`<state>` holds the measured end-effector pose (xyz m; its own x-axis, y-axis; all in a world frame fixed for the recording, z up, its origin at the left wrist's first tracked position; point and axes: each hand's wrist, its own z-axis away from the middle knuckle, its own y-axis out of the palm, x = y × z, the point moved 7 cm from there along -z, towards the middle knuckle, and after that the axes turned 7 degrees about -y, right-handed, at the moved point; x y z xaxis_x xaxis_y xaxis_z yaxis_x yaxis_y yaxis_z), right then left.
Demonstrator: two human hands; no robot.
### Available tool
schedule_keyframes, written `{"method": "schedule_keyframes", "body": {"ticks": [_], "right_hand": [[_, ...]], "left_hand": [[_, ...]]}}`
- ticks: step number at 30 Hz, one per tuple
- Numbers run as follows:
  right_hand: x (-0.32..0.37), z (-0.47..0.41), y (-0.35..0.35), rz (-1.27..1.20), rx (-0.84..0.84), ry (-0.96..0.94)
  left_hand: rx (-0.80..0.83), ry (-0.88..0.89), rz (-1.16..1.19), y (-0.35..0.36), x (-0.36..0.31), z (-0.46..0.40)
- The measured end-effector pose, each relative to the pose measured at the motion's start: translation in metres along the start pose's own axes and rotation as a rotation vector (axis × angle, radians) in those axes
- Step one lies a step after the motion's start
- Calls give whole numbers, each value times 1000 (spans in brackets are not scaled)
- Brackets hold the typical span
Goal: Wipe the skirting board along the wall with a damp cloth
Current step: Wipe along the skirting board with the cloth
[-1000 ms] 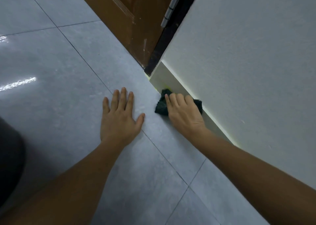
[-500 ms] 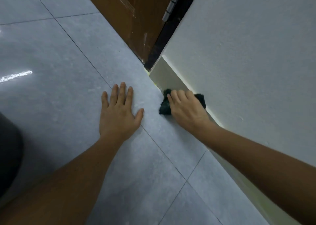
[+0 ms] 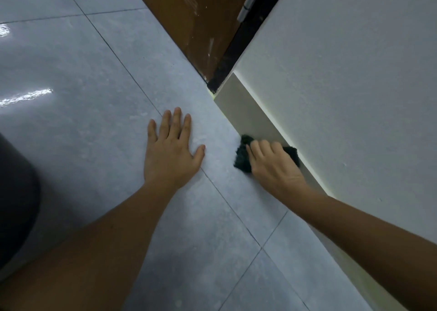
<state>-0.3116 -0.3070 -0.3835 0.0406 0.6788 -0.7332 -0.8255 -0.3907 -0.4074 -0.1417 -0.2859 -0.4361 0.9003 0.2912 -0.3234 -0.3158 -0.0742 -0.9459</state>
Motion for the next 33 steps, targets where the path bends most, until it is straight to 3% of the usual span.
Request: {"method": "schedule_keyframes", "body": {"ticks": [2,6,10,17,21,26,30,33], "right_hand": [[-12,1,-5,58,-53,8],[-45,-43,-47,-28,-242,221],[-15,-36,-24,-9,-170,164],[4,56,25,-15,-141,113],[-32,4,-20,20,-314,176],[-35,-86,-49,-67,-216,208],[-42,-77,-39,-194,-217,306],[-10,-33,-16,-269,-222,292]], "left_hand": [[13,2,-6,0,0,-2],[8,-25,-35,-5,1,-10],[41,-7,44,3,-24,20],[17,40,16,9,-44,31],[-12,-19,47,6,-45,33],[-12,-43,36,8,-44,40],[-27,-25,14,6,-44,27],[5,-23,-19,12,-35,32]]}}
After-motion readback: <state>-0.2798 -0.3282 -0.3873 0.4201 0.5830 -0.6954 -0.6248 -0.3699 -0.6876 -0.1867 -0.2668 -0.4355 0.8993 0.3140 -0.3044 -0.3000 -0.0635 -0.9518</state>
